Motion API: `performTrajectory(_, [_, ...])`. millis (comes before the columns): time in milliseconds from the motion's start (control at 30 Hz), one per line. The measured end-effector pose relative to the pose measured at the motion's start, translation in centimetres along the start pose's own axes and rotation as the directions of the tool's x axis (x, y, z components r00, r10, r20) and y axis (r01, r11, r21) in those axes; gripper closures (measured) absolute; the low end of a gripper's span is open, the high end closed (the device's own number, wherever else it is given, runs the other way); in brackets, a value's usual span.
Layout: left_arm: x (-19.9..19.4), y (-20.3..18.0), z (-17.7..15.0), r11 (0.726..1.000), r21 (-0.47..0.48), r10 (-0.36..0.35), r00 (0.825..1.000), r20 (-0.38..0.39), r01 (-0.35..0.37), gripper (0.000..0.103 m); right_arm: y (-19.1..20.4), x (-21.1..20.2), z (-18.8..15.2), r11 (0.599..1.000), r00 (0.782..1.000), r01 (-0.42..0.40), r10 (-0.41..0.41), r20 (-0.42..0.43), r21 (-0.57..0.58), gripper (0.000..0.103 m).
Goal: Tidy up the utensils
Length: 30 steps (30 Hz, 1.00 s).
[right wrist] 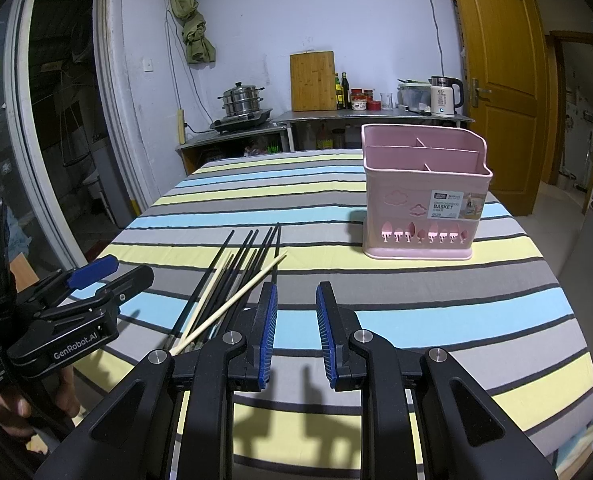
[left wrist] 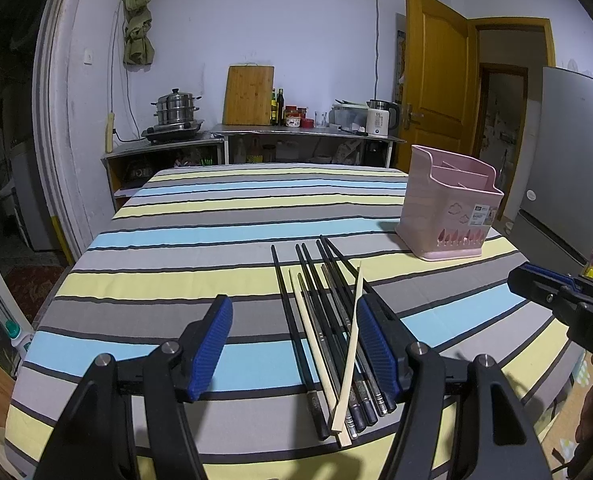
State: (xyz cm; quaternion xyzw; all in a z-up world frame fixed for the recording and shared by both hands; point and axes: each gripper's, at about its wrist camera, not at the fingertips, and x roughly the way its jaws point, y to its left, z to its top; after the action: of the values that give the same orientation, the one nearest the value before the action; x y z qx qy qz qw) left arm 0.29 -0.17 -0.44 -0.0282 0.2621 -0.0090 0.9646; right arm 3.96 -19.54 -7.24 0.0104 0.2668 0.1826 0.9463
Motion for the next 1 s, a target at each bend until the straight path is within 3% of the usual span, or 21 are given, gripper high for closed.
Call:
performTrajectory(433, [1.1,0.7,0.2,1.000,-0.015,-0.015,0.999,-0.047,0.014,0.036,0.2,0.5,-0.3,1.000,1.000,-0.004,0.005,-0.012,0.002,0.082])
performTrajectory(667, [3.2,2.0,0.6,0.999,-0.029,-0.024,0.993,-0.112,0.021,0.036,0.0,2.0,0.1,1.000,0.999,-0.021,0.021,-0.037,0.002,0.082])
performTrajectory(1000, [8.5,3.6,1.8,0.997,-0.059,-0.061,0.963,-0.262,0.047,0.042,0.4,6.0,1.1,0.998,0.992,-0.068,0.068,-0.111,0.001,0.082])
